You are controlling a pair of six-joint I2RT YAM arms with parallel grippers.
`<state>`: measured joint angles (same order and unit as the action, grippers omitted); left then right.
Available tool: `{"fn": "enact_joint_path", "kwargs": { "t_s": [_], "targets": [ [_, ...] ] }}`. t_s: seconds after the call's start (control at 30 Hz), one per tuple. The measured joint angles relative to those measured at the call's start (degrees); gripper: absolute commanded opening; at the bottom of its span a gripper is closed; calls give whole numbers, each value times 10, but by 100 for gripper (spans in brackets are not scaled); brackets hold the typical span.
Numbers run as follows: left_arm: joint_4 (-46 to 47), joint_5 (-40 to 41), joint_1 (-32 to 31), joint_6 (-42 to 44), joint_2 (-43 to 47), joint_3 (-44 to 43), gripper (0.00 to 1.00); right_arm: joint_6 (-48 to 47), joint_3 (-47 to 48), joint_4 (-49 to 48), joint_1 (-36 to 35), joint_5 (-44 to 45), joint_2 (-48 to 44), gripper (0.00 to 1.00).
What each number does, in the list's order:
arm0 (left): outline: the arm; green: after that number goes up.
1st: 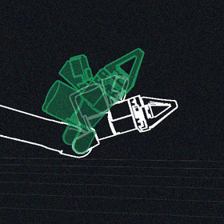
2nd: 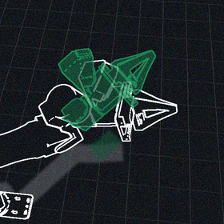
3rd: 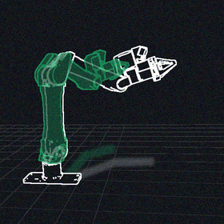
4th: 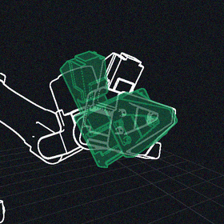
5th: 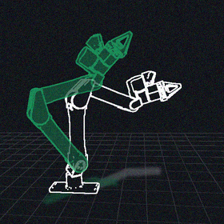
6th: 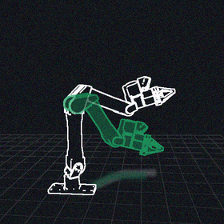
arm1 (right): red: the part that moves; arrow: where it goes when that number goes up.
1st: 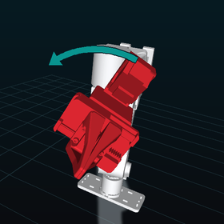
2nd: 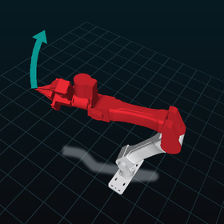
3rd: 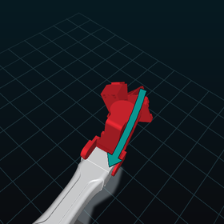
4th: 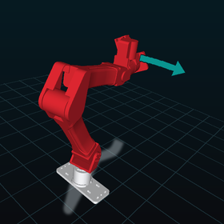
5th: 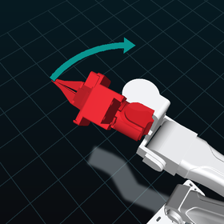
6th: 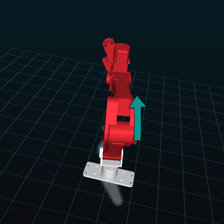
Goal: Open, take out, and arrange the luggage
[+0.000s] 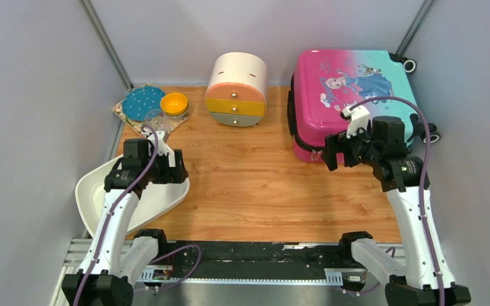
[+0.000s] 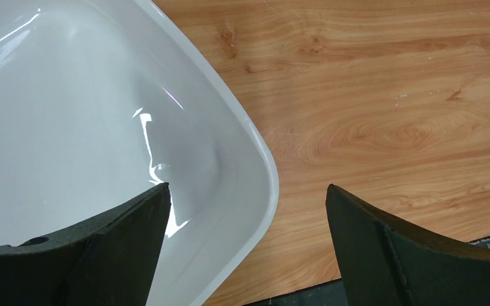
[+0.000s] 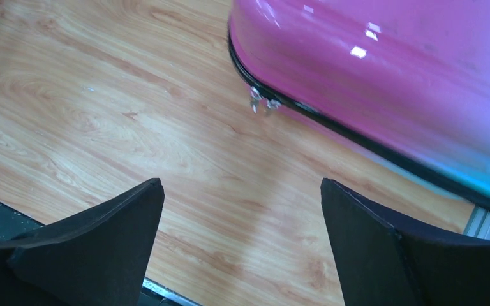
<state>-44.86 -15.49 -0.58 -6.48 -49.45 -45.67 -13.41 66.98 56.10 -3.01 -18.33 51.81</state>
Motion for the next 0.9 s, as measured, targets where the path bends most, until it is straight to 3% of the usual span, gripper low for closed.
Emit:
{"fn": "enact_joint_path", "kwargs": {
  "t_s": [0.37,0.67,0.77,0.9],
  "targets": [
    [11,19,0,-14,-24,0,99,32,162,-92,-184,146,195,99],
    [19,43,0,-23,-30,0,99,33,183,-168,-315,317,328,98],
    [20,48,0,-25,-30,0,99,56,195,-185,-341,370,381,93],
    [21,54,0,-29,-31,0,99,96,219,-201,-352,418,453,78]
  ]
}}
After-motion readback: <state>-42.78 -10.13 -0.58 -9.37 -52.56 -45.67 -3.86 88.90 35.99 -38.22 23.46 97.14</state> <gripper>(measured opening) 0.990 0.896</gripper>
